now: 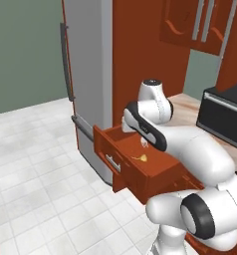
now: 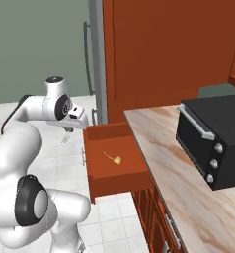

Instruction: Organize the utensils by type. Pick up the wooden spoons from the counter and place them in the open cabinet. Then pick up the metallic utensils from the counter and place them in the open drawer.

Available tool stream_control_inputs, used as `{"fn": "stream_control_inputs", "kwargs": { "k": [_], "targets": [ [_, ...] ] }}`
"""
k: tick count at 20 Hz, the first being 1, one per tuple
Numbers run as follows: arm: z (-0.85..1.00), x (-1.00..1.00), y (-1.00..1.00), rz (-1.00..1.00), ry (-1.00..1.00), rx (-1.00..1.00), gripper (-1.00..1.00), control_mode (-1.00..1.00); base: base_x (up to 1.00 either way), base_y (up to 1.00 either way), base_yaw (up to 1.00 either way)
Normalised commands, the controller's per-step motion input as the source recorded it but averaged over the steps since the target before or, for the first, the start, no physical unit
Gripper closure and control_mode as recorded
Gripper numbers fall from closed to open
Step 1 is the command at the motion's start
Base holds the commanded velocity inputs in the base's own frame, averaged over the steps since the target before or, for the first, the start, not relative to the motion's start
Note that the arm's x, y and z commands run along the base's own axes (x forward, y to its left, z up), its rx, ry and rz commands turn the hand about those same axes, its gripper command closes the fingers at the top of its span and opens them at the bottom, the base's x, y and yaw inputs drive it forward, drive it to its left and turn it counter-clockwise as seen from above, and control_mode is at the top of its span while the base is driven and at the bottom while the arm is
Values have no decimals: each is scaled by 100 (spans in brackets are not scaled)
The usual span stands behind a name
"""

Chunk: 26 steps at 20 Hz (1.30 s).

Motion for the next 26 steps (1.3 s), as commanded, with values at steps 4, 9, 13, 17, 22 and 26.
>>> {"fn": "stream_control_inputs", "kwargs": {
  "k": [4, 9, 13, 17, 22, 26],
  "targets": [
    [0, 0, 0, 0, 0, 0, 100, 100, 15, -44, 3],
    [0, 0, 0, 0, 0, 0, 100, 100, 36, -18, 9],
    [0, 0, 0, 0, 0, 0, 100, 100, 49, 0, 17],
    [0, 0, 0, 0, 0, 0, 100, 100, 56, 0, 20],
    [0, 0, 0, 0, 0, 0, 100, 100, 40, -1, 18],
    [0, 0, 0, 0, 0, 0, 100, 100, 3, -2, 4]
  ]
}}
